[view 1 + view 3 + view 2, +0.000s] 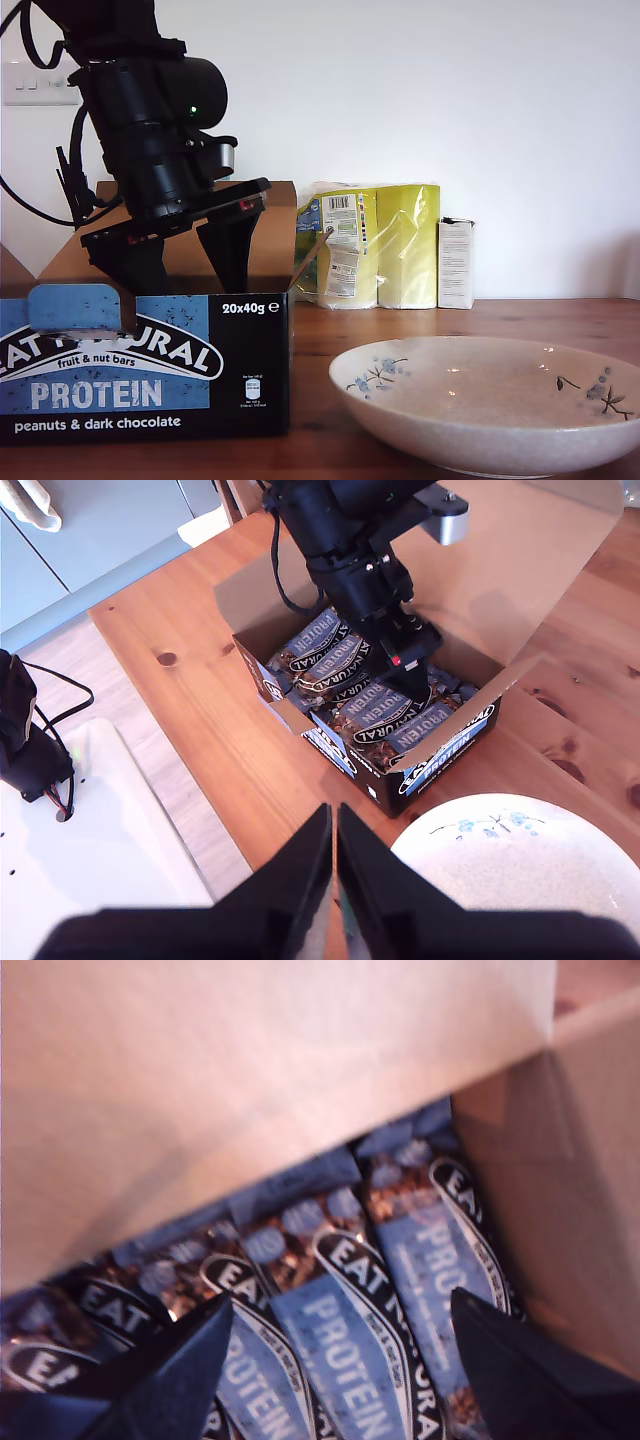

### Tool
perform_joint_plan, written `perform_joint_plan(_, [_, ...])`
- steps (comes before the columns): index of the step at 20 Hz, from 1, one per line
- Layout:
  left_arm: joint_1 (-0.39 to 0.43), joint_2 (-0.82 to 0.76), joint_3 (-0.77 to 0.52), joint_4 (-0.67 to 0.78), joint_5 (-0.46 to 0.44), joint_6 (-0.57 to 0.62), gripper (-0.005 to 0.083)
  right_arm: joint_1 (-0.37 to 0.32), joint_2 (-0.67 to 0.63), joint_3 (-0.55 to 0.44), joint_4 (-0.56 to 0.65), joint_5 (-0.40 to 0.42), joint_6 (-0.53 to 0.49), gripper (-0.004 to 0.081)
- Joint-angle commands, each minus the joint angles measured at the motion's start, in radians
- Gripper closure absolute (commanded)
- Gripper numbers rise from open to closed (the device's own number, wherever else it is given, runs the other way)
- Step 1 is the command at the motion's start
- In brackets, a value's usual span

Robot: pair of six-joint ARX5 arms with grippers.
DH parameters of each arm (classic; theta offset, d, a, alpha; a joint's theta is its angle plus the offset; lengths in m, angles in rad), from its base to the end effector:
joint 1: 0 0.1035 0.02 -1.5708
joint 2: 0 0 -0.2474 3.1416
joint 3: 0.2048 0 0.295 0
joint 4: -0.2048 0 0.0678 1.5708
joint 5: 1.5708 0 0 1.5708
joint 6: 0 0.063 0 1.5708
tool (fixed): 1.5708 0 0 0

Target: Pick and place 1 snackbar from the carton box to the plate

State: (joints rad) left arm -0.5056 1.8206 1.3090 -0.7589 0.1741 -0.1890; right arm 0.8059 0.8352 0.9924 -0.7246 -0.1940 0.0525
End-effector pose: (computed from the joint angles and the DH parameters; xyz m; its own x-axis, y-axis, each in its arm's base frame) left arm 0.3454 -0.2037 0.1301 0.1710 -0.2927 -0.9408 0.3555 0.9089 -0.2181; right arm 0.1569 0.1810 0.3217 0.4339 0.7305 -0.5274 -0.7998 0.5818 0.1477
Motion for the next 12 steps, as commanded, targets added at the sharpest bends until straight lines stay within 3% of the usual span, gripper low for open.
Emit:
perform_joint_plan(1, [-0.008, 0.04, -0.006, -0.006, 0.001, -0.006, 0.019, 0.002, 0.0, -0.003, 0.01, 0.003, 0.001, 0.0783])
perform_joint_plan(12, [-0.018, 0.098, -0.006, -0.001, -0.047, -0.006, 0.0226, 0.002, 0.0, -0.003, 0.01, 0.003, 0.0, 0.0783])
